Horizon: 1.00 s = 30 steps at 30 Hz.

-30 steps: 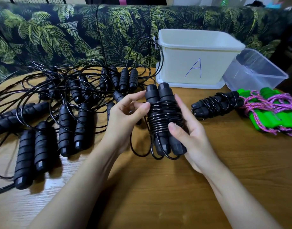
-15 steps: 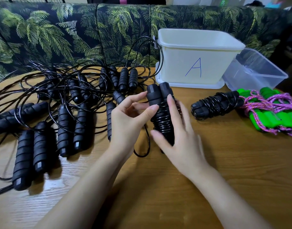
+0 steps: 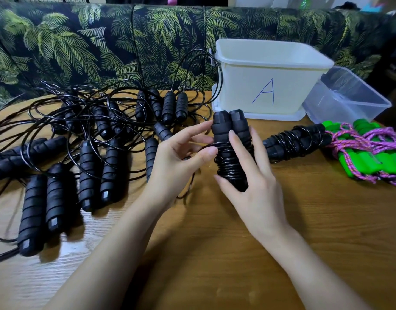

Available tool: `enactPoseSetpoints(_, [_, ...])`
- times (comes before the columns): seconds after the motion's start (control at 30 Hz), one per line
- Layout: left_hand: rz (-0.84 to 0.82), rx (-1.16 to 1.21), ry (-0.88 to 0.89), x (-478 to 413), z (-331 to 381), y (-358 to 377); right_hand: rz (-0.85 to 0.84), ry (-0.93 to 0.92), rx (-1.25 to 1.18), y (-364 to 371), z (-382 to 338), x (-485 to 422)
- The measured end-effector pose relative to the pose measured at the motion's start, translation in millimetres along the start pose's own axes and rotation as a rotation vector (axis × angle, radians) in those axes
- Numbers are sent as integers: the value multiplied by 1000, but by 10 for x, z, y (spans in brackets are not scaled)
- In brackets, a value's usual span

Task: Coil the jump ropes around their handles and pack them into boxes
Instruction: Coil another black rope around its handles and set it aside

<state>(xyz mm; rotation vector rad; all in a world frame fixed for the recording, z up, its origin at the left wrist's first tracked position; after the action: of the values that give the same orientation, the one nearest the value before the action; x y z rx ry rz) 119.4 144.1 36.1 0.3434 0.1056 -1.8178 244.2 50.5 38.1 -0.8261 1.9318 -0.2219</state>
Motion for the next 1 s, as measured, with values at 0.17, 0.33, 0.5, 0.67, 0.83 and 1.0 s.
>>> enactPoseSetpoints(0.17, [-41, 116, -99, -43, -72, -42, -88, 107, -384, 56, -22, -14])
enactPoseSetpoints(0.33, [-166, 186, -217, -14, -150, 39, -253, 248, -721, 161, -81, 4])
enactPoseSetpoints(0.5, [-192, 259, -271, 13, -189, 87, -307, 232, -702, 212, -70, 14])
enactPoseSetpoints(0.67, [-24, 230, -284, 7, -249, 3, -220, 8, -412, 200, -211, 19])
enactPoseSetpoints(0.83, [67, 198, -260, 58, -247, 25, -139, -25, -172, 203, -185, 28])
enactPoseSetpoints(1.0, [67, 108, -208, 29, -185, -49, -105, 98, -464, 78, -72, -50])
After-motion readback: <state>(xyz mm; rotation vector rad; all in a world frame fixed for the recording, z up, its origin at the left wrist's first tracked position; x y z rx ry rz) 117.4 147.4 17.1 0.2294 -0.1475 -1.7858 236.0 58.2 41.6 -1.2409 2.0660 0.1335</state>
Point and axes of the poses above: each hand's wrist, its own x-axis away from the middle knuckle, its own y-axis out of the palm, z = x × y, the point moved 10 cm from there along -x, towards the middle knuckle, and after that the axes turned 9 degrees about z, right-handed, at the moved point
